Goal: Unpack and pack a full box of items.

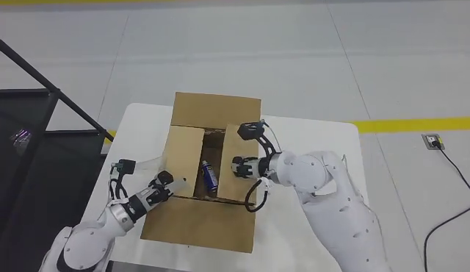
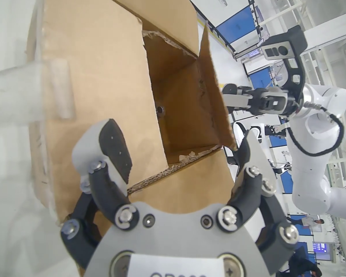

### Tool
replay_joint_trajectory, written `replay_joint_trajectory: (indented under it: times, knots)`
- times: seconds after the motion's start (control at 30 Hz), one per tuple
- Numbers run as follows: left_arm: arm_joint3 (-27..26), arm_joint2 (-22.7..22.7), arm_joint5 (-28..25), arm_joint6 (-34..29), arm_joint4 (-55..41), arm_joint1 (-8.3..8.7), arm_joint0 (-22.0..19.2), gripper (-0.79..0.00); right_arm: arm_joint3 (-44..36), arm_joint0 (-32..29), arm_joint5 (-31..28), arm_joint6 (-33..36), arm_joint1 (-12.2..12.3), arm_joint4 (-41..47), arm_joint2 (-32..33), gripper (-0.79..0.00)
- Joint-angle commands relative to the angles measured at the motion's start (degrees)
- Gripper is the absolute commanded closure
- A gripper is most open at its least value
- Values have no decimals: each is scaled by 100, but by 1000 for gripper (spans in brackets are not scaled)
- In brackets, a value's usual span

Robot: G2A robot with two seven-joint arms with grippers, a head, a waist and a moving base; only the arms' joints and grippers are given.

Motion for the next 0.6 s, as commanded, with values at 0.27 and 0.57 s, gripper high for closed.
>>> replay_joint_trajectory:
  times: [0.27, 0.57]
  knots:
    - [-343, -858, -442, 172, -675, 78, 643, -785, 625, 269, 106, -342, -45, -132, -382, 0]
    - [-206, -1976, -1243, -780, -1629, 201, 1641, -785, -211, -24, -147, -884, 44, 43, -61, 0]
